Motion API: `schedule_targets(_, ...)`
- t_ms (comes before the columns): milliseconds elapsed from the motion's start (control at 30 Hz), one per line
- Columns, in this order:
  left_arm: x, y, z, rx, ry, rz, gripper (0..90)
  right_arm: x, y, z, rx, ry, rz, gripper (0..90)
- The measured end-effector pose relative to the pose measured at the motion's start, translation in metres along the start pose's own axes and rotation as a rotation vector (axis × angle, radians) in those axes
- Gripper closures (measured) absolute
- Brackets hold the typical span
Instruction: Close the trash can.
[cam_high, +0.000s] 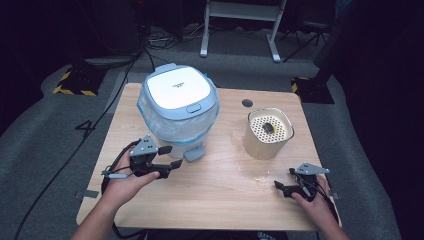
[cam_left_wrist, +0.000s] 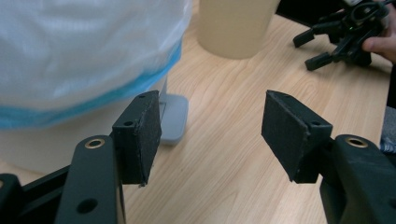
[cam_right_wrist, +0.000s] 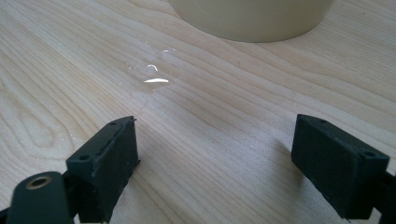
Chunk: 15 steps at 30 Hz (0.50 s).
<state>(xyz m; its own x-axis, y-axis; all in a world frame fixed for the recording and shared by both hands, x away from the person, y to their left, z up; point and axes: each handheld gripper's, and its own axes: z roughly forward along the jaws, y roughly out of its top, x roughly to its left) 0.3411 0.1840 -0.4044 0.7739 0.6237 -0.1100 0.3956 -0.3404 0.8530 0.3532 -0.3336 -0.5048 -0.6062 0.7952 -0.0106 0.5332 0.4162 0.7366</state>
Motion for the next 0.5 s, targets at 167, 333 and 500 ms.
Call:
schedule_targets(167,0.006,-0.017,0.008,0.041,0.014,-0.024,37.3,0.000,0.000,0.000,0.000,0.000,0.000,14.8)
schedule_targets(333,0.012,-0.031,0.016,0.083,0.035,-0.032,36.7,0.000,0.000,0.000,0.000,0.000,0.000,14.8)
schedule_targets(500,0.014,-0.041,0.024,0.112,0.047,-0.037,36.1,0.000,0.000,0.000,0.000,0.000,0.000,14.8)
